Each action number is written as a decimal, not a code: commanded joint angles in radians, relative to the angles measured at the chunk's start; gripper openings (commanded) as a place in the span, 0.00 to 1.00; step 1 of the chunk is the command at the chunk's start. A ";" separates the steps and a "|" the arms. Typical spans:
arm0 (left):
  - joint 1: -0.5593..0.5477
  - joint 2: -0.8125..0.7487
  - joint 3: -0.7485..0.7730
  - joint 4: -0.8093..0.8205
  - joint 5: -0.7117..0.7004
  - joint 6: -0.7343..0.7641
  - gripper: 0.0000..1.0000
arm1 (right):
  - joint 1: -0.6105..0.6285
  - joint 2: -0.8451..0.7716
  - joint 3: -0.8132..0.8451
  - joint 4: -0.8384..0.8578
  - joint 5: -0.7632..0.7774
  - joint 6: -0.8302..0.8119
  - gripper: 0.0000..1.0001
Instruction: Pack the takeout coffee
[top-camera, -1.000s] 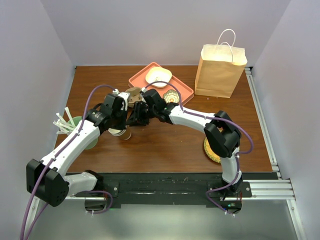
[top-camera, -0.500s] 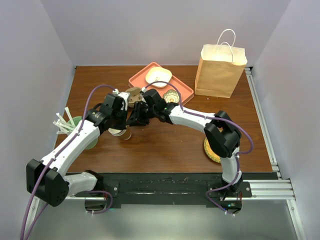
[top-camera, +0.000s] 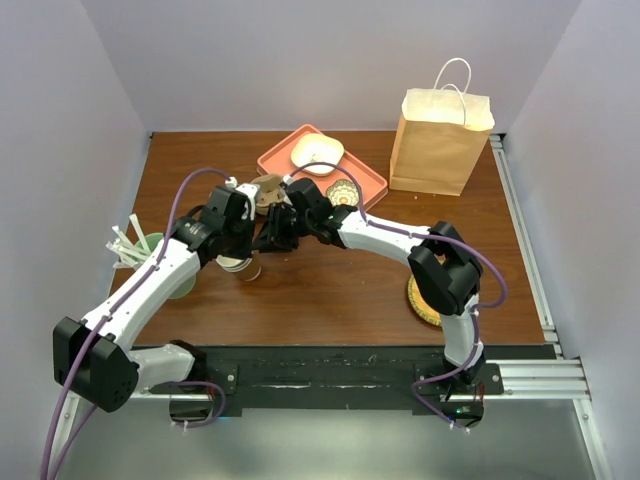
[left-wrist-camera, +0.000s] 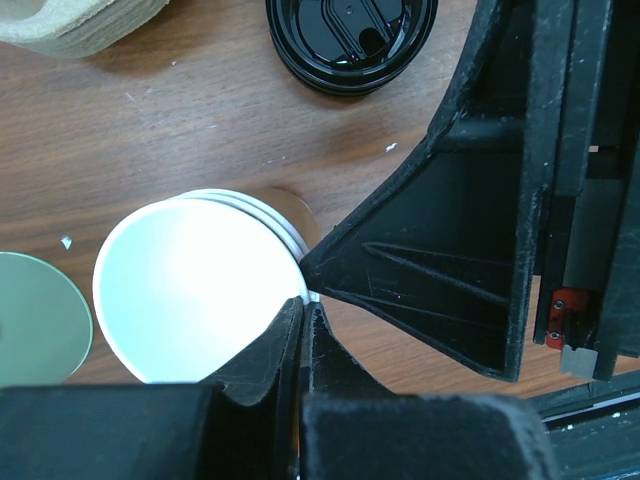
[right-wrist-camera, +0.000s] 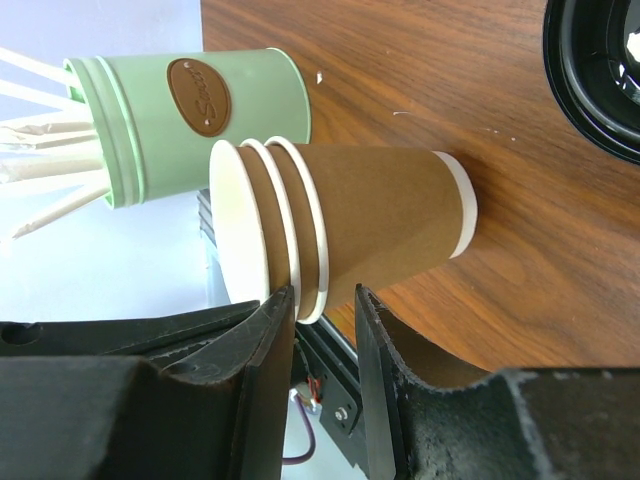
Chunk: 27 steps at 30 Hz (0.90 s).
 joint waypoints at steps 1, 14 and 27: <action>-0.001 -0.003 0.073 0.045 -0.001 -0.027 0.00 | 0.015 0.025 -0.004 -0.026 0.022 -0.029 0.34; -0.001 0.004 0.092 0.044 -0.004 -0.030 0.00 | 0.024 0.043 0.024 -0.083 0.041 -0.069 0.34; -0.001 -0.002 0.095 0.033 -0.021 -0.030 0.00 | 0.033 0.043 0.033 -0.095 0.055 -0.078 0.34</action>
